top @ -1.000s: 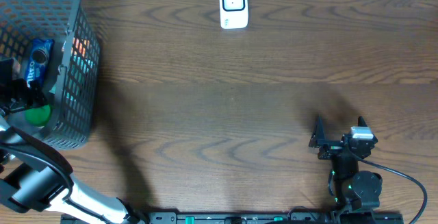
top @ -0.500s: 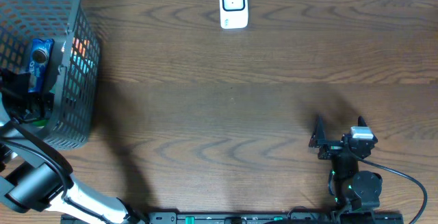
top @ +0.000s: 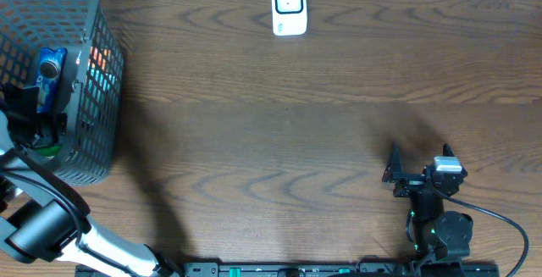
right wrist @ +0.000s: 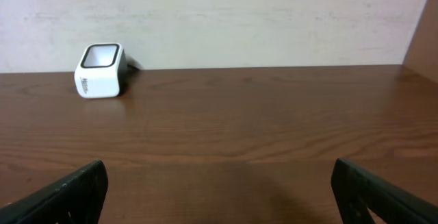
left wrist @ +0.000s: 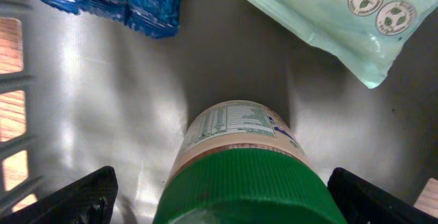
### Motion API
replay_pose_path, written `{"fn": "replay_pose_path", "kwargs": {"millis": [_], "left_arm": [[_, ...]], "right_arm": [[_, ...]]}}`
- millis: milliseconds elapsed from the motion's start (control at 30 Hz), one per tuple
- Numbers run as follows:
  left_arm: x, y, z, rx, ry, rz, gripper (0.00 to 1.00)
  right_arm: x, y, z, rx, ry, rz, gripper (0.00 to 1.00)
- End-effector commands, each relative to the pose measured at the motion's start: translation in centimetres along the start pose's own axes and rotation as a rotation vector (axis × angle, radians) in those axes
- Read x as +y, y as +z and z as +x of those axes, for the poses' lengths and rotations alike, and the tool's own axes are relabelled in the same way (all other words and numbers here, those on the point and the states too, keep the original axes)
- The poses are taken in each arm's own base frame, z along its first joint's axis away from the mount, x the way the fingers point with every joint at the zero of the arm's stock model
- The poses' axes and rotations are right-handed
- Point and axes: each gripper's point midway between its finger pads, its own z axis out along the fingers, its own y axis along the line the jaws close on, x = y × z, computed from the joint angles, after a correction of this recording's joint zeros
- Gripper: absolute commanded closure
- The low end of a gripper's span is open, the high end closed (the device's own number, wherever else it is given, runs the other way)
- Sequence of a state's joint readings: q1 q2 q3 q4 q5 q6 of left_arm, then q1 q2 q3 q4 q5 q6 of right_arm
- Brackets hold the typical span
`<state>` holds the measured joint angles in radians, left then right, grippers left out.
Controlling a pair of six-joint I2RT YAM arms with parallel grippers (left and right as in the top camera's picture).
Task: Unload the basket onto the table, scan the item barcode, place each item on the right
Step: 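Reach the left gripper into the basket and grasp the green-lidded jar, then lift the jar out with the left gripper and set it on the table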
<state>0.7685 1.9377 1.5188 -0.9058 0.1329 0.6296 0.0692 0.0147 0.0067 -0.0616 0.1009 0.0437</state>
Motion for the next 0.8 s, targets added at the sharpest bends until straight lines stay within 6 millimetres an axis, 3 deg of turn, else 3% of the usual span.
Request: {"fn": "replay_pose_path", "kwargs": {"millis": [0, 233, 533, 667, 767], "left_arm": [[-0.6, 0.8, 0.4, 0.008, 0.012, 0.028, 0.02], [-1.4, 2.1, 0.2, -0.025, 0.011, 0.07, 0.02], [-1.8, 5.1, 1.7, 0.046, 0.002, 0.098, 0.02], [-1.8, 5.0, 1.8, 0.047, 0.002, 0.098, 0.21], [-1.8, 4.2, 1.6, 0.037, 0.004, 0.091, 0.28]], "right_arm": [[-0.1, 0.0, 0.1, 0.001, -0.008, 0.003, 0.01], [-0.1, 0.0, 0.1, 0.001, -0.007, 0.003, 0.01], [-0.1, 0.0, 0.1, 0.001, -0.007, 0.003, 0.01], [-0.1, 0.0, 0.1, 0.001, -0.008, 0.003, 0.01], [-0.1, 0.0, 0.1, 0.001, -0.007, 0.003, 0.01]]}}
